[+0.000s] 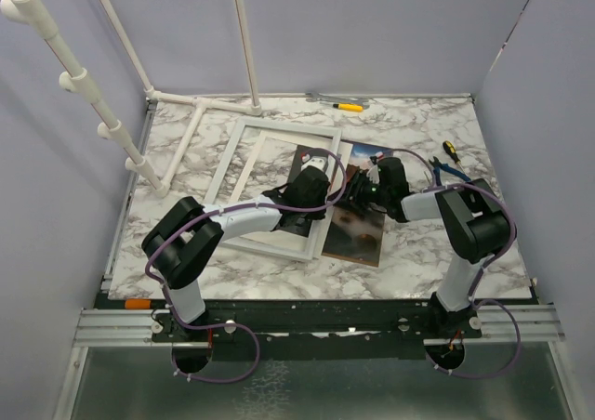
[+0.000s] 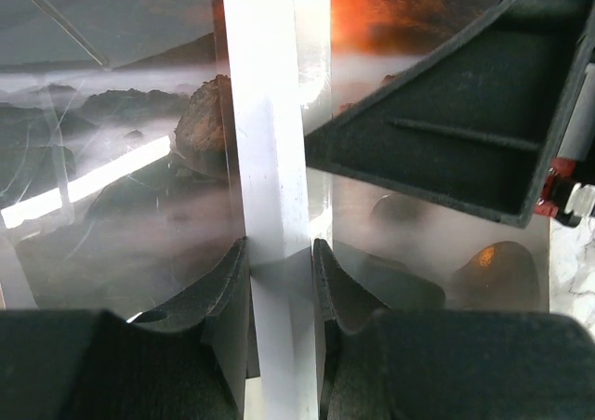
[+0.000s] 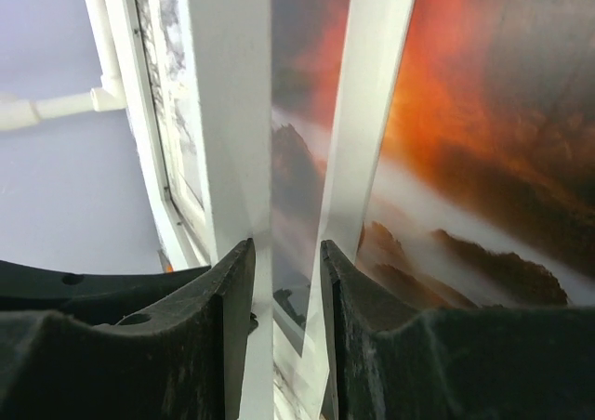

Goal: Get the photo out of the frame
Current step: Move the photo frame item to the center of the board.

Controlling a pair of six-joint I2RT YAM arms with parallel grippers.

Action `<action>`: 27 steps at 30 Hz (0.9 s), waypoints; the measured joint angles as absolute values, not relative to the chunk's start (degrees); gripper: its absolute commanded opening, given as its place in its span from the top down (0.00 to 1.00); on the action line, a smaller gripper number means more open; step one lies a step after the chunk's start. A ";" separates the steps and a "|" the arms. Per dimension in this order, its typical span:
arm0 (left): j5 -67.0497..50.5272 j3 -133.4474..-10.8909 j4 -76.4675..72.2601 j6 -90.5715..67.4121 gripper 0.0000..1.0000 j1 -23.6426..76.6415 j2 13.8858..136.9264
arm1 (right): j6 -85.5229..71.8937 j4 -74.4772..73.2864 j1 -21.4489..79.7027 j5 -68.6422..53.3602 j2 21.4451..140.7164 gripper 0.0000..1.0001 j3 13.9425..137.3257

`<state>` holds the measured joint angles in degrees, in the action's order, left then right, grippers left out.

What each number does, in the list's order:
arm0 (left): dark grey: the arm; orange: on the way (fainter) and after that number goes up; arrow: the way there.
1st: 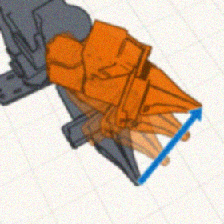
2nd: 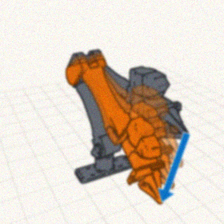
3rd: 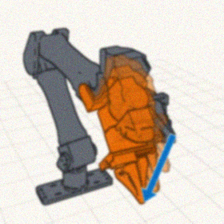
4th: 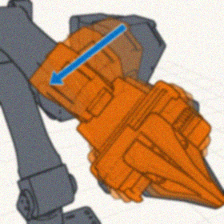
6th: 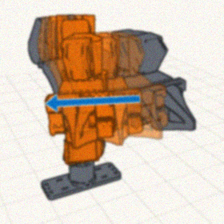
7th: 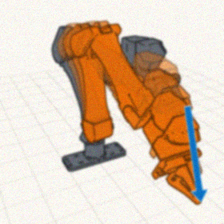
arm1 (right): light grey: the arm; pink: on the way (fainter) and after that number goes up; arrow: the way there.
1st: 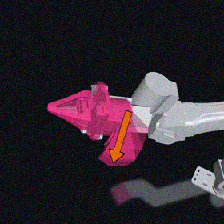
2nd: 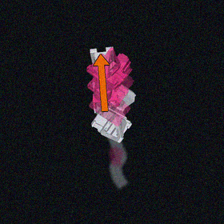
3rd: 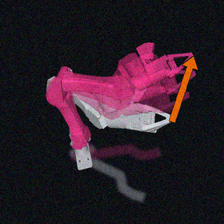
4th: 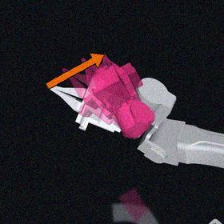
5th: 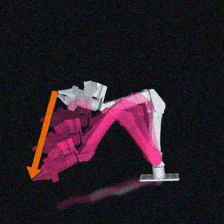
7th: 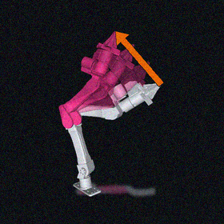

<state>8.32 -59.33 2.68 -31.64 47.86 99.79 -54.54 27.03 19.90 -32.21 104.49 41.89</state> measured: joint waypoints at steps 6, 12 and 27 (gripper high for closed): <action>8.29 -59.31 2.70 -30.85 1.00 47.64 99.79 | -53.32 25.15 18.46 -30.20 103.81 0.62 43.33; 8.29 -59.29 2.70 -30.57 1.00 47.64 99.79 | -52.38 23.51 15.18 -28.97 103.46 0.64 43.35; 8.08 -58.22 2.63 -29.82 1.00 47.64 99.44 | -51.68 23.00 14.37 -27.24 110.06 0.79 49.89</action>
<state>8.08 -58.22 2.63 -29.82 47.64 99.44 -51.68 23.00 14.37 -27.24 110.06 49.89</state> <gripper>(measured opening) 0.270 0.236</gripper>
